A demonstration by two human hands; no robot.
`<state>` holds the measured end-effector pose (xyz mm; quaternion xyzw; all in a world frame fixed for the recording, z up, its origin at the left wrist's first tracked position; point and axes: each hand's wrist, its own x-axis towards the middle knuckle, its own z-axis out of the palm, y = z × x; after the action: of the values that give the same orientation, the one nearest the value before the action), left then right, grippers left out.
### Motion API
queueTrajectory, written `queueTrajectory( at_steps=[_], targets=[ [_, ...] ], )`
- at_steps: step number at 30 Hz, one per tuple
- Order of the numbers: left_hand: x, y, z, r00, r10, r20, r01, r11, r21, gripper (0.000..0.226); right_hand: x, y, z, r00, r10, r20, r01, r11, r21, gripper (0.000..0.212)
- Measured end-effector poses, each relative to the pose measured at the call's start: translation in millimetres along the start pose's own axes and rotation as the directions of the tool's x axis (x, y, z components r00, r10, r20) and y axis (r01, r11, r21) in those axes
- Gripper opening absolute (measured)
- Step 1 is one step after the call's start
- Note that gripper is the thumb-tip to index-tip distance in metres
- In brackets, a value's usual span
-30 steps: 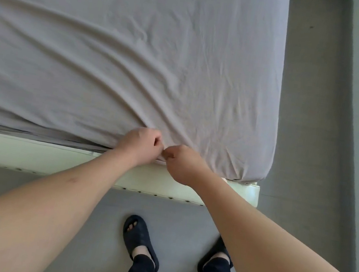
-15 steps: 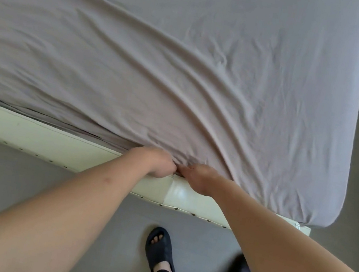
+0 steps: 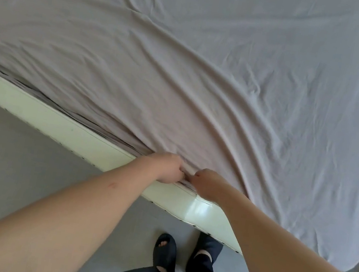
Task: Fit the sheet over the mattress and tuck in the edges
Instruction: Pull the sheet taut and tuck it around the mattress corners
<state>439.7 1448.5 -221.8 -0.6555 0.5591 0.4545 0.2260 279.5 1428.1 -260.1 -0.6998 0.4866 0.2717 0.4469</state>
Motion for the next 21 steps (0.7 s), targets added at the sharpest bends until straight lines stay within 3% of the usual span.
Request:
queueTrajectory(
  at_steps=[4,8,11,14,18,21],
  targets=[
    [-21.5,-58.8,-35.1,0.992,-0.086,-0.097,0.084,0.996,-0.028,0.022,10.6,-60.5,-15.4,0.995,-0.058,-0.075,0.062,0.997,0.041,0.021],
    [-21.6,-138.5,-58.7,0.980,-0.144,-0.137,0.143,0.990,-0.016,0.024,37.7,-124.4,-12.8,0.992,-0.062,-0.111,0.075,0.991,0.112,0.024],
    [-3.2,-188.2,-65.4,0.991,-0.098,-0.087,0.095,0.995,-0.029,0.024,64.9,-145.9,-5.5,0.991,0.069,-0.117,-0.051,0.987,0.150,0.028],
    [17.7,-205.5,-60.4,1.000,-0.020,-0.021,0.019,0.999,-0.036,0.027,78.9,-135.4,7.8,0.944,0.279,-0.174,-0.272,0.960,0.063,0.030],
    [50.3,-202.3,-62.5,0.998,0.036,-0.052,-0.034,0.998,0.045,0.038,85.8,-125.5,19.8,0.932,0.275,-0.234,-0.298,0.952,-0.066,0.037],
    [70.8,-195.1,-64.9,0.995,0.096,-0.024,-0.089,0.973,0.213,0.027,90.4,-125.2,18.6,0.948,0.224,-0.227,-0.265,0.949,-0.170,0.035]
  ],
)
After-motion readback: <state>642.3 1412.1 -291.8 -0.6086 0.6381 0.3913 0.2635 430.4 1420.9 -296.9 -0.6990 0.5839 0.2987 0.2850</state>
